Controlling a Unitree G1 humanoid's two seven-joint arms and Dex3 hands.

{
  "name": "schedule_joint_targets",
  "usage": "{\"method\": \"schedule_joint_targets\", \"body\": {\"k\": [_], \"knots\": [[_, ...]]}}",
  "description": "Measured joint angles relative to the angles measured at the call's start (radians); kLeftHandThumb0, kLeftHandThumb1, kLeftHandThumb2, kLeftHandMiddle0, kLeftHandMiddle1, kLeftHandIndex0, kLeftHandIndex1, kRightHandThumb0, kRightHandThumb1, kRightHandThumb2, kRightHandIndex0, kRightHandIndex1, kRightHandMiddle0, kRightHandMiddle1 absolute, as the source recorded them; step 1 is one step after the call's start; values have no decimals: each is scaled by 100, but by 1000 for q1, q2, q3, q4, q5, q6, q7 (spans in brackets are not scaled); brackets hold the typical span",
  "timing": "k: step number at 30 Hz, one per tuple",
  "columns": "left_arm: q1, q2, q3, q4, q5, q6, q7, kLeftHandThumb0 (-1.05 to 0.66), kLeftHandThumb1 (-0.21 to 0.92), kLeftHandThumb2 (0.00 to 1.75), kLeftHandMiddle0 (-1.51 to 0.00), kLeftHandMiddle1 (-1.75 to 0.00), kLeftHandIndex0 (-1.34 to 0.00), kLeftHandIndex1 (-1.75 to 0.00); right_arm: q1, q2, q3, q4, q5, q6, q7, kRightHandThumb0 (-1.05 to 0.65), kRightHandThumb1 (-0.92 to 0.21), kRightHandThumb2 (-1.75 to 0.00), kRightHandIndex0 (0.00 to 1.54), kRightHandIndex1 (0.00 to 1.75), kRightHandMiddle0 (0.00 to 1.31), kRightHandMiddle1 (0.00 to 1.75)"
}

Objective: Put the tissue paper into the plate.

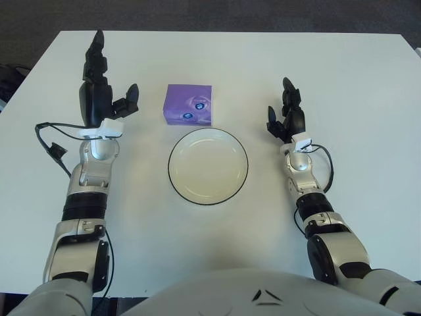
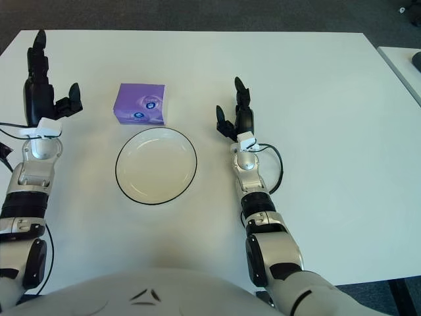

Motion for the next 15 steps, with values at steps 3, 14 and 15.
{"method": "schedule_joint_targets", "body": {"k": [3,14,15], "knots": [[-40,22,-5,31,-2,6,-34,-69,92,87,-22,-1,0,-41,-4,0,0,6,0,0,0,-69,-92,-63,24,0,0,28],[-224,92,-49,38,-28,153,-219,-72,92,84,-22,-1,0,-35,-15,0,0,18,0,-2,3,-70,-92,-62,24,0,0,28],[-243,93,-58,46,-28,158,-230,-72,92,83,-22,0,0,-34,-15,0,0,18,0,-3,3,-70,-92,-62,24,0,0,28]]}}
